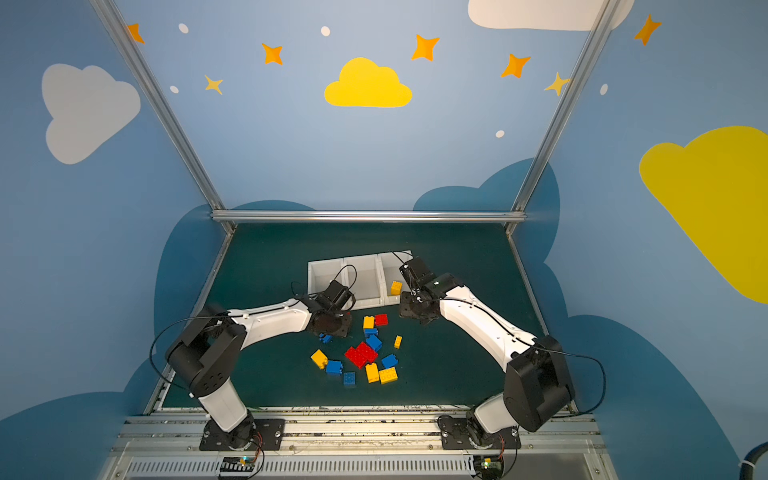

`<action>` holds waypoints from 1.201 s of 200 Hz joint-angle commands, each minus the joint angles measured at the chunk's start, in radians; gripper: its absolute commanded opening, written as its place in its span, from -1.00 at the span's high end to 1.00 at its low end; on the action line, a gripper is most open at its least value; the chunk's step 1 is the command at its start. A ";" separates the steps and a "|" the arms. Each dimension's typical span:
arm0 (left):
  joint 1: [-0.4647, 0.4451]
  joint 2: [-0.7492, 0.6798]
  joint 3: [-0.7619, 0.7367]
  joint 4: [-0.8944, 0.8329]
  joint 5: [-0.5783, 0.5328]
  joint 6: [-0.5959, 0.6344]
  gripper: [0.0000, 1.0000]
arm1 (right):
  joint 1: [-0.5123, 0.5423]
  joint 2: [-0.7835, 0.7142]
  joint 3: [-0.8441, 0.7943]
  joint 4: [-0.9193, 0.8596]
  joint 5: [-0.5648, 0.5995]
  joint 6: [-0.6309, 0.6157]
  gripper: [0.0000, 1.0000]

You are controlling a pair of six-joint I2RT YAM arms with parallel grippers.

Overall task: Sort the legos into containers by color
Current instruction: 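Lift the red brick with the left gripper and drop it into the middle compartment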

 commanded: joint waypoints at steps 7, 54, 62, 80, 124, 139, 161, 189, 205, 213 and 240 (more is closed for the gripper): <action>-0.020 -0.058 -0.029 -0.062 0.017 -0.011 0.40 | -0.009 -0.035 -0.015 -0.016 0.013 -0.002 -0.13; -0.024 -0.151 -0.005 -0.099 0.037 -0.010 0.41 | -0.031 -0.062 -0.014 -0.027 0.008 -0.015 -0.11; -0.024 -0.159 0.013 -0.105 0.039 -0.003 0.40 | -0.037 -0.068 -0.013 -0.030 0.009 -0.019 -0.11; -0.023 -0.161 0.069 -0.111 0.046 0.023 0.41 | -0.049 -0.079 -0.010 -0.036 0.007 -0.027 -0.11; -0.002 -0.048 0.273 -0.123 -0.026 0.071 0.40 | -0.065 -0.101 -0.001 -0.055 0.008 -0.040 -0.10; 0.017 0.026 0.356 -0.130 -0.024 0.102 0.40 | -0.068 -0.110 0.000 -0.061 0.012 -0.042 -0.10; 0.046 0.141 0.474 -0.155 -0.017 0.129 0.40 | -0.070 -0.122 -0.003 -0.063 0.013 -0.040 -0.09; 0.069 0.247 0.581 -0.186 0.004 0.147 0.38 | -0.071 -0.125 -0.003 -0.070 0.013 -0.041 -0.09; 0.074 0.275 0.612 -0.192 0.012 0.152 0.31 | -0.071 -0.124 -0.002 -0.071 0.012 -0.040 -0.09; 0.074 0.280 0.620 -0.194 0.015 0.155 0.21 | -0.071 -0.125 -0.002 -0.071 0.010 -0.042 -0.10; 0.073 0.260 0.607 -0.186 0.023 0.153 -0.12 | -0.072 -0.121 0.000 -0.073 0.010 -0.045 -0.15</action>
